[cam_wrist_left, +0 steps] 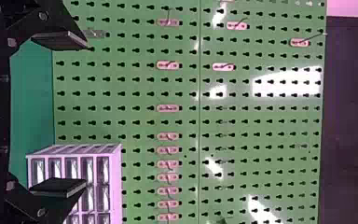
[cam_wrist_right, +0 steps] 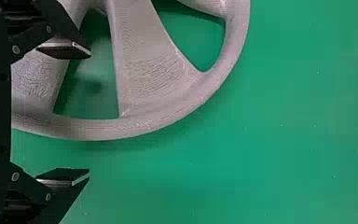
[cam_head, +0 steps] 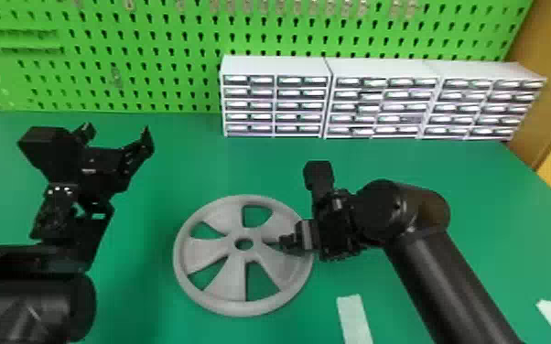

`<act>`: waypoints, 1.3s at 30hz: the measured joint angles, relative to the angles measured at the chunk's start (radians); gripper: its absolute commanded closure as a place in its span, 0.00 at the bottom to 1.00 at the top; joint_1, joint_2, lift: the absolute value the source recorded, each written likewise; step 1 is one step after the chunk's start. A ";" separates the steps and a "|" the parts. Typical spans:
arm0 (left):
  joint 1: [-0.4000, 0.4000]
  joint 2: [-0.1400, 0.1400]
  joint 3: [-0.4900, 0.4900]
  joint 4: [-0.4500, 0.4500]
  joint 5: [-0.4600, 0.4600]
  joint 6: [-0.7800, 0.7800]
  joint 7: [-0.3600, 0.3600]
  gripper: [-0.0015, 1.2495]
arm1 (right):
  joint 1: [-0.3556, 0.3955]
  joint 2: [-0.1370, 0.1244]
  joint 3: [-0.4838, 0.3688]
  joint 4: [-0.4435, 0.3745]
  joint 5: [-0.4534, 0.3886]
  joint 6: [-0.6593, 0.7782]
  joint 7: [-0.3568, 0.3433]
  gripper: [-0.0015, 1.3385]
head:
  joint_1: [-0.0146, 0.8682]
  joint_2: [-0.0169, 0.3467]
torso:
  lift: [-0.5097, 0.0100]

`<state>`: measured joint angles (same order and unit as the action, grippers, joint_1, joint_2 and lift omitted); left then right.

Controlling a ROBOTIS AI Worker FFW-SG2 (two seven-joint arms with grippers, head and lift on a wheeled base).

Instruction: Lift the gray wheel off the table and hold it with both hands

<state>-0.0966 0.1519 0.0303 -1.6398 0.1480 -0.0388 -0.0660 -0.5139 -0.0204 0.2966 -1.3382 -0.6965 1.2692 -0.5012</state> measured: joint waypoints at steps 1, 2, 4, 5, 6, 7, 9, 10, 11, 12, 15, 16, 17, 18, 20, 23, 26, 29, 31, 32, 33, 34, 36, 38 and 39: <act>0.000 0.000 -0.001 0.000 0.000 0.000 0.000 0.19 | 0.000 0.000 0.000 0.000 0.002 0.000 0.000 0.35 | 0.82 0.09 | 0.79; -0.001 0.000 -0.001 0.000 0.001 -0.001 0.000 0.19 | 0.000 0.000 0.000 0.000 0.004 0.000 0.000 0.39 | 0.82 0.09 | 0.79; -0.001 0.000 -0.002 0.000 0.001 -0.001 0.000 0.19 | 0.000 -0.001 0.000 0.001 0.007 0.000 0.000 0.44 | 0.82 0.09 | 0.79; -0.001 0.000 -0.002 0.000 0.001 -0.001 0.000 0.19 | 0.000 -0.001 0.000 0.001 0.009 0.000 0.000 0.45 | 0.82 0.09 | 0.79; -0.001 0.000 -0.002 0.000 0.001 -0.002 0.000 0.19 | 0.000 -0.001 -0.001 0.001 0.010 0.000 0.000 0.47 | 0.82 0.09 | 0.79; -0.001 0.000 -0.001 0.000 0.001 -0.002 0.000 0.19 | 0.001 -0.001 -0.001 0.001 0.012 0.000 0.000 0.48 | 0.82 0.09 | 0.79; -0.002 0.000 -0.002 0.000 0.001 -0.002 0.000 0.19 | 0.001 -0.001 -0.001 0.001 0.014 0.003 0.000 0.52 | 0.82 0.09 | 0.79; -0.002 0.000 -0.002 0.000 0.001 -0.003 0.000 0.19 | 0.001 -0.001 -0.001 0.001 0.015 0.004 0.000 0.54 | 0.82 0.09 | 0.79; -0.002 0.000 -0.002 0.000 0.001 -0.003 0.000 0.19 | 0.002 -0.001 -0.001 0.001 0.016 0.006 0.000 0.56 | 0.82 0.09 | 0.79; -0.002 0.000 -0.002 0.000 0.001 -0.003 0.000 0.19 | 0.002 -0.001 0.000 0.001 0.017 0.008 0.000 0.58 | 0.82 0.09 | 0.79; -0.002 0.000 -0.003 0.000 0.002 -0.003 0.000 0.19 | 0.000 0.000 0.002 0.001 0.023 0.016 0.000 0.64 | 0.82 0.09 | 0.79; -0.003 0.000 -0.003 0.000 0.002 -0.003 0.000 0.19 | -0.002 0.000 0.004 0.001 0.026 0.019 0.000 0.66 | 0.82 0.09 | 0.79; -0.003 0.000 -0.003 0.000 0.002 -0.003 0.000 0.19 | -0.003 0.000 0.004 0.001 0.028 0.022 0.000 0.68 | 0.82 0.09 | 0.79; -0.003 0.000 -0.003 0.000 0.002 -0.004 0.000 0.19 | -0.003 0.000 0.005 0.001 0.030 0.024 0.000 0.71 | 0.82 0.09 | 0.79; -0.003 0.000 -0.003 0.000 0.003 -0.005 0.000 0.19 | -0.005 0.000 0.007 0.001 0.035 0.029 0.000 0.74 | 0.82 0.09 | 0.79; -0.003 0.000 -0.003 0.000 0.004 -0.006 0.000 0.19 | -0.008 0.000 0.010 0.001 0.042 0.035 0.000 0.75 | 0.82 0.09 | 0.79; -0.002 0.000 -0.003 0.000 0.005 -0.008 0.000 0.19 | -0.009 0.001 0.011 0.001 0.047 0.040 0.000 0.76 | 0.82 0.09 | 0.79; -0.002 0.000 -0.002 -0.001 0.006 -0.011 0.000 0.19 | -0.009 0.000 0.012 0.001 0.049 0.043 0.000 0.79 | 0.82 0.09 | 0.79; -0.002 0.000 -0.002 -0.001 0.007 -0.012 0.000 0.19 | -0.009 0.000 0.013 0.001 0.050 0.044 0.000 0.79 | 0.82 0.09 | 0.79; -0.002 0.000 -0.001 -0.001 0.007 -0.013 0.000 0.19 | -0.009 0.000 0.013 0.001 0.050 0.045 0.000 0.79 | 0.82 0.09 | 0.79; -0.002 0.000 -0.001 -0.001 0.007 -0.013 0.000 0.19 | -0.009 0.000 0.013 0.001 0.051 0.045 0.000 0.79 | 0.82 0.09 | 0.79; -0.002 0.000 -0.001 -0.001 0.007 -0.013 0.000 0.19 | -0.009 0.000 0.013 0.001 0.051 0.045 0.000 0.79 | 0.82 0.09 | 0.79; -0.002 0.000 -0.001 -0.001 0.007 -0.013 0.000 0.19 | -0.009 0.000 0.012 0.001 0.051 0.045 0.000 0.79 | 0.82 0.09 | 0.79; -0.002 0.000 -0.002 -0.001 0.008 -0.013 0.000 0.19 | -0.009 0.000 0.011 0.001 0.051 0.045 0.000 0.80 | 0.82 0.09 | 0.79; -0.002 0.000 -0.002 -0.001 0.008 -0.013 0.001 0.19 | -0.009 0.000 0.011 0.001 0.051 0.045 0.000 0.80 | 0.82 0.09 | 0.79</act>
<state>-0.0985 0.1518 0.0281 -1.6406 0.1558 -0.0522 -0.0652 -0.5232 -0.0199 0.3076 -1.3376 -0.6458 1.3146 -0.5013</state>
